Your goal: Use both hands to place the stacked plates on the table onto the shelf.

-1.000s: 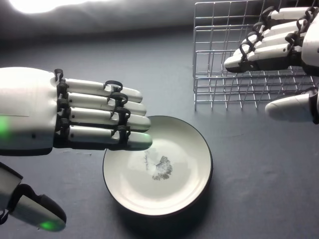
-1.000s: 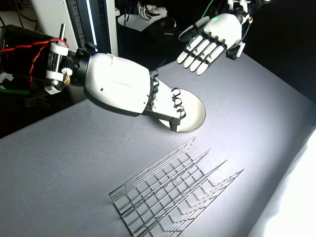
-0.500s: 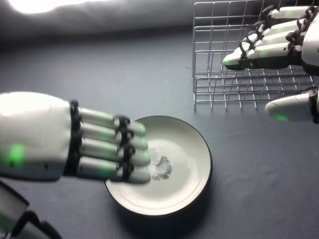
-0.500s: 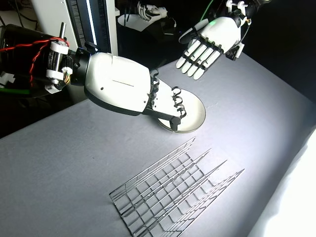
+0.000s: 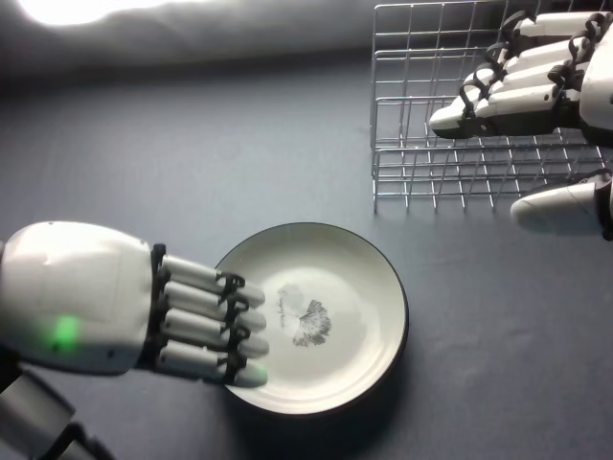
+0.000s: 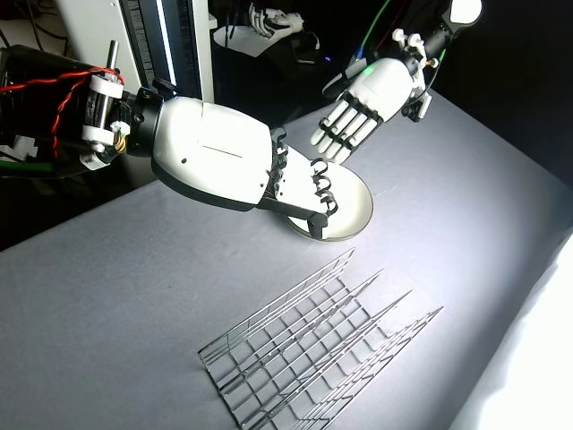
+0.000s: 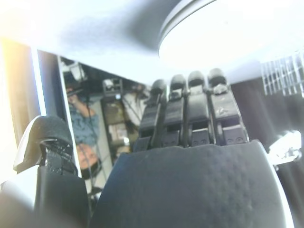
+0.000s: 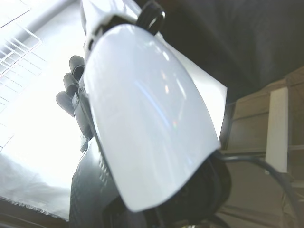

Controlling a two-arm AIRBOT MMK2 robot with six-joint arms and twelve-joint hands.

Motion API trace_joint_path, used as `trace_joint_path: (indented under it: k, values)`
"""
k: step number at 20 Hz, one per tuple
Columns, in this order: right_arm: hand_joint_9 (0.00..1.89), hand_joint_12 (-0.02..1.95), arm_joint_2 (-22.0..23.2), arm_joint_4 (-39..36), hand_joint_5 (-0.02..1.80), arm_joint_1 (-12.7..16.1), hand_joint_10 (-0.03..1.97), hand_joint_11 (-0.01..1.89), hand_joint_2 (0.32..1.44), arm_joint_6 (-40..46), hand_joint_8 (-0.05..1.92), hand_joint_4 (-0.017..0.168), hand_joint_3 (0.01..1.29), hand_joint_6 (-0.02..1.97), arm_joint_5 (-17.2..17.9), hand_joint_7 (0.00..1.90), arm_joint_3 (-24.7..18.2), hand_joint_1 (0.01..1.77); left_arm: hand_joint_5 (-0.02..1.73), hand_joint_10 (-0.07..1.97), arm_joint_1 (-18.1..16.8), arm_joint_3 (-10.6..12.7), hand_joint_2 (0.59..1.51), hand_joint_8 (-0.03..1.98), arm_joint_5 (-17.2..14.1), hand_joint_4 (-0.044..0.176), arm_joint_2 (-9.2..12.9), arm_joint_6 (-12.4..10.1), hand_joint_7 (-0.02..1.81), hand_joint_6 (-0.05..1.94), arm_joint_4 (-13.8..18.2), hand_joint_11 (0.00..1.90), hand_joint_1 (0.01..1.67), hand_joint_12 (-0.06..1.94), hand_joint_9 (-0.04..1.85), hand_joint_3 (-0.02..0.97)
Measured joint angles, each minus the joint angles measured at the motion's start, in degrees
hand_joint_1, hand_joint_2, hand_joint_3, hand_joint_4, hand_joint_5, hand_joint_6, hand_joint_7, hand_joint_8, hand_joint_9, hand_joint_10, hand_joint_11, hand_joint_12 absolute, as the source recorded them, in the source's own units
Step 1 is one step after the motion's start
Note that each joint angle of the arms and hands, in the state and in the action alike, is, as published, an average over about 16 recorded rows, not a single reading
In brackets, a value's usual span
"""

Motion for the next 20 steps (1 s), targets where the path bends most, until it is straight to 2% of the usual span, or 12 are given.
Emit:
trace_joint_path:
  k: [10, 20]
  values:
    - [0.37, 1.06, 0.0, -0.4, 0.33, 0.0, 0.07, 0.02, 1.32, -0.4, 0.01, 0.002, 0.02, 0.02, 0.5, 0.41, 0.0, 0.02, 0.06, 0.0, 0.7, 6.1, 1.132, 0.0, 2.1, 0.001, -4.7, 0.7, 0.07, -0.01, 2.4, 0.03, 0.02, 0.05, 0.06, 0.018]
    - [0.4, 1.11, 0.0, -1.5, 0.37, 0.0, 0.07, 0.02, 1.33, -0.6, 0.01, 0.002, 0.02, 0.02, 1.3, 0.45, 0.0, 0.02, 0.03, 0.0, 2.6, 8.3, 1.134, 0.0, 1.9, -0.004, -6.5, 2.2, 0.06, -0.01, 3.6, 0.02, 0.02, 0.05, 0.05, 0.017]
